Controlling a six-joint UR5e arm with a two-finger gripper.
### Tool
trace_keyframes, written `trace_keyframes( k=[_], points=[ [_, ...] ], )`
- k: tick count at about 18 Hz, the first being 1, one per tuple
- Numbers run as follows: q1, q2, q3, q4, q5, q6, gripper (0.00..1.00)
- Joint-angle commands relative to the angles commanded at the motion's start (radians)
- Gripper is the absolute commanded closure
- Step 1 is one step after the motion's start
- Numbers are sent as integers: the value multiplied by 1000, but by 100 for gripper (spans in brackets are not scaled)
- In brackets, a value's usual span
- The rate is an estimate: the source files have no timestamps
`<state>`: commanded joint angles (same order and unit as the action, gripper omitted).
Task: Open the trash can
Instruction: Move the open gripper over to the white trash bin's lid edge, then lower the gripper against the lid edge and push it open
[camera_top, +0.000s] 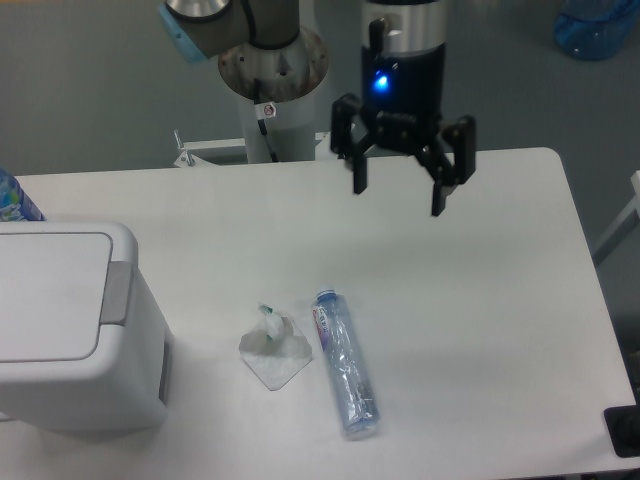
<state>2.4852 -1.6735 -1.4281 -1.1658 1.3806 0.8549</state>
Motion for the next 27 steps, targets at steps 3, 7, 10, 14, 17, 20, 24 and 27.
trace_keyframes(
  k=[3,7,10,14,17,20,24,27],
  points=[
    [-60,-17,0,27,-2,-169,0],
    [-127,-34,-3,52,-3,-385,0],
    [-167,-38,-6,52,-3,-497,0],
    [-213,-58,-8,52,-14,-589,0],
    [-253,-80,-9,92,-14,-615,0],
    [-288,-107,-9,158,-11,-629,0],
    [-310,-115,-15,167,-11,-629,0],
    [-322,-126,-15,170,-9,-622,0]
  ],
)
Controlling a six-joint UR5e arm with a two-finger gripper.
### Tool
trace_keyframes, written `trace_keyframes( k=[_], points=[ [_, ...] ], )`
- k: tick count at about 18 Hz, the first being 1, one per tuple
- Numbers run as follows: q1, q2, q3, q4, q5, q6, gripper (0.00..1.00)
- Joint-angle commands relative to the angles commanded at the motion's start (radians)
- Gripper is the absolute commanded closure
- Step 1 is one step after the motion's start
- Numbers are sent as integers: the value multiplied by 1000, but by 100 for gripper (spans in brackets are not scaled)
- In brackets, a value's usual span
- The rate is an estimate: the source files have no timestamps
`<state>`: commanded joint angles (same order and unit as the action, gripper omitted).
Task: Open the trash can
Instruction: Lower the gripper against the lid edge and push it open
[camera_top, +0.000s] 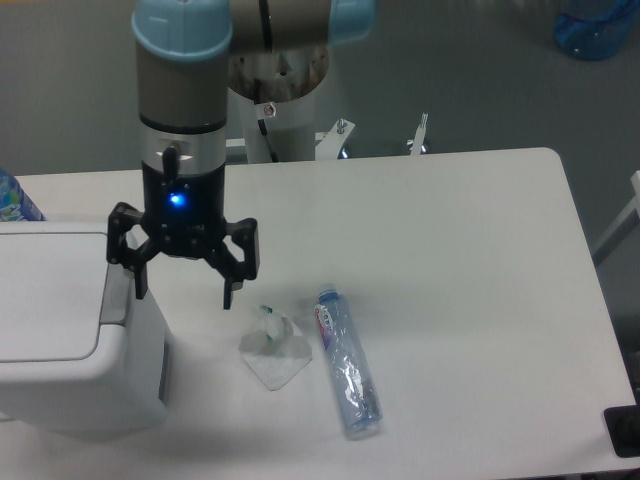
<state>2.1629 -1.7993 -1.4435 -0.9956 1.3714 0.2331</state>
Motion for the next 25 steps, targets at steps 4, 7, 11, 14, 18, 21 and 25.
trace_keyframes(
  k=[4,7,11,14,18,21,25],
  points=[
    [-8,-2,-17,2,0,2,0],
    [-17,0,-21,2,0,-5,0],
    [-20,-2,-21,2,0,-2,0],
    [-20,-3,-21,2,0,0,0],
    [-20,-3,3,8,0,9,0],
    [-17,-6,38,60,2,41,0],
    [-2,-12,46,66,95,116,0]
  ],
)
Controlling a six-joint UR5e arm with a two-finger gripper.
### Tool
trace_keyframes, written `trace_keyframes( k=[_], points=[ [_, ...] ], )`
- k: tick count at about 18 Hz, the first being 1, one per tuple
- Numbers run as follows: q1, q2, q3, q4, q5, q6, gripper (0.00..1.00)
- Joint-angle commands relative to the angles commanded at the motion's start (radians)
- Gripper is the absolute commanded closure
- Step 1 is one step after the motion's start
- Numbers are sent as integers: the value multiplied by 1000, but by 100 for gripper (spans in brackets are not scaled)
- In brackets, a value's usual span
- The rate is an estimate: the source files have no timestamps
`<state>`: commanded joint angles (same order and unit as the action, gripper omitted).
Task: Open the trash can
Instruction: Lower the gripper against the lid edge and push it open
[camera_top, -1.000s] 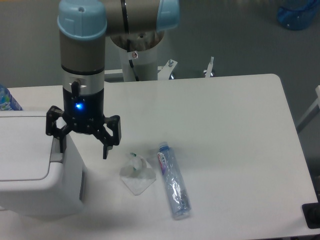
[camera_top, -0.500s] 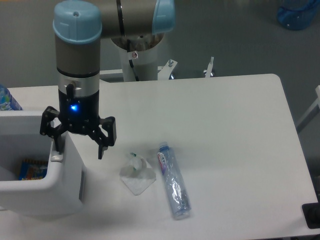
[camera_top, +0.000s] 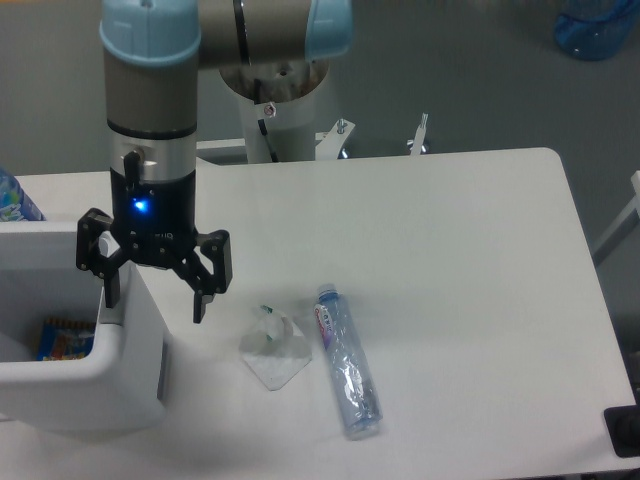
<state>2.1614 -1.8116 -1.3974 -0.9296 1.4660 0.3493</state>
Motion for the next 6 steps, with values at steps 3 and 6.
trace_keyframes(
  k=[3,6],
  points=[
    [23,0,-5,-14,103,117,0],
    [66,-2,-12,-18,108,129,0]
  ],
)
